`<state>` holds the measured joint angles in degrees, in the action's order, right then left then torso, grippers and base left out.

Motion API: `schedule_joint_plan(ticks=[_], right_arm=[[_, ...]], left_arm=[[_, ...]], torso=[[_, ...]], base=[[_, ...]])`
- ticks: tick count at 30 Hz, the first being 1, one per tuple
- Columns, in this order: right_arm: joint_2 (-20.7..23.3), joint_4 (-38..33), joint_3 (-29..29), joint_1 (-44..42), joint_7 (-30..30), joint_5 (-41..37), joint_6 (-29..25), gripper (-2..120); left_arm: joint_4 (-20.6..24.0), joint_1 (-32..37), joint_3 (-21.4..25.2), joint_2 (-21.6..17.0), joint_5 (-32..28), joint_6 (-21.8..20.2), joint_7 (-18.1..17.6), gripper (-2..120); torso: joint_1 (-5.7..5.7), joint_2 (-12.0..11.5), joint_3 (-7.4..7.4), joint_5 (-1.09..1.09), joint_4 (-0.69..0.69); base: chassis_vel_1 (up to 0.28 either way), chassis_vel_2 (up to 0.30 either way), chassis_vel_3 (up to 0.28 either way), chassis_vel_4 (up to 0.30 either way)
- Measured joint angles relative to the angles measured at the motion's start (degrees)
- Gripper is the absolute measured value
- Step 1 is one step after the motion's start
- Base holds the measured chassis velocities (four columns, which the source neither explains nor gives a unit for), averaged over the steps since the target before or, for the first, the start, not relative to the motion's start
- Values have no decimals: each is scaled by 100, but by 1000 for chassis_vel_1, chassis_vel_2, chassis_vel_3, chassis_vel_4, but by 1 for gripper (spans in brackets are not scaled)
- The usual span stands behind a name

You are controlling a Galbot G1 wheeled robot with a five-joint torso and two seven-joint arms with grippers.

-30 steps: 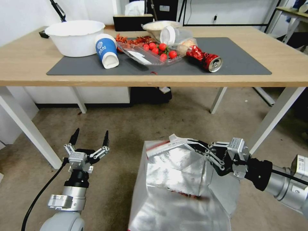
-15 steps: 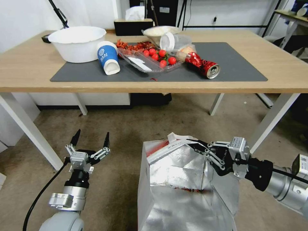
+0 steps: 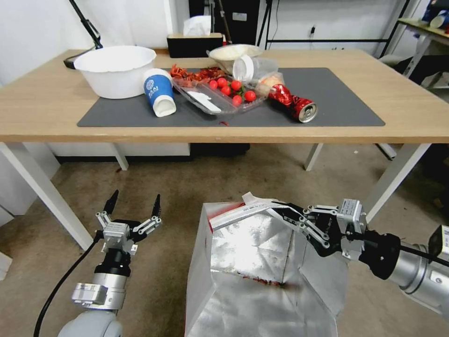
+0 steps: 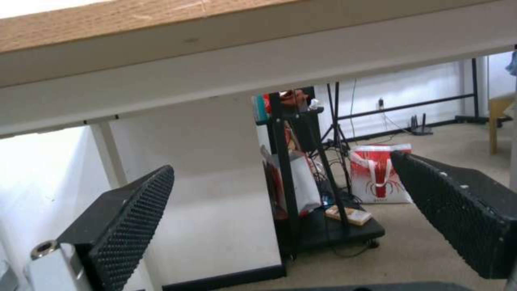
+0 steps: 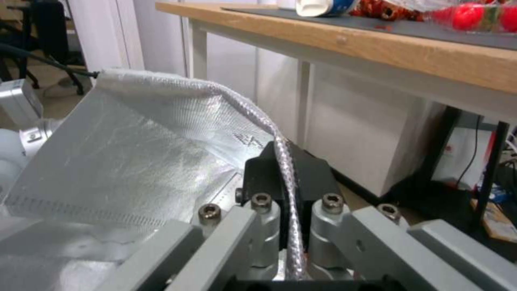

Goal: Pick up the food delivery bag from the floor and place it on the table.

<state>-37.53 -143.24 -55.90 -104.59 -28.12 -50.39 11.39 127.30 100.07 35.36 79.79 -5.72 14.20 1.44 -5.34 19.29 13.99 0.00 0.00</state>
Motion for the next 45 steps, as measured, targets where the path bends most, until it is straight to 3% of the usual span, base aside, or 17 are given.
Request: schedule_joint_plan(ticks=[45], right_arm=[[30, 0, -61, 48, -47, -247, -139, 0]], left_arm=[[9, -28, 11, -83, 14, -159, 2, 100]], torso=[[-346, 1000, 653, 0, 0]], base=[[0, 0, 0, 0]])
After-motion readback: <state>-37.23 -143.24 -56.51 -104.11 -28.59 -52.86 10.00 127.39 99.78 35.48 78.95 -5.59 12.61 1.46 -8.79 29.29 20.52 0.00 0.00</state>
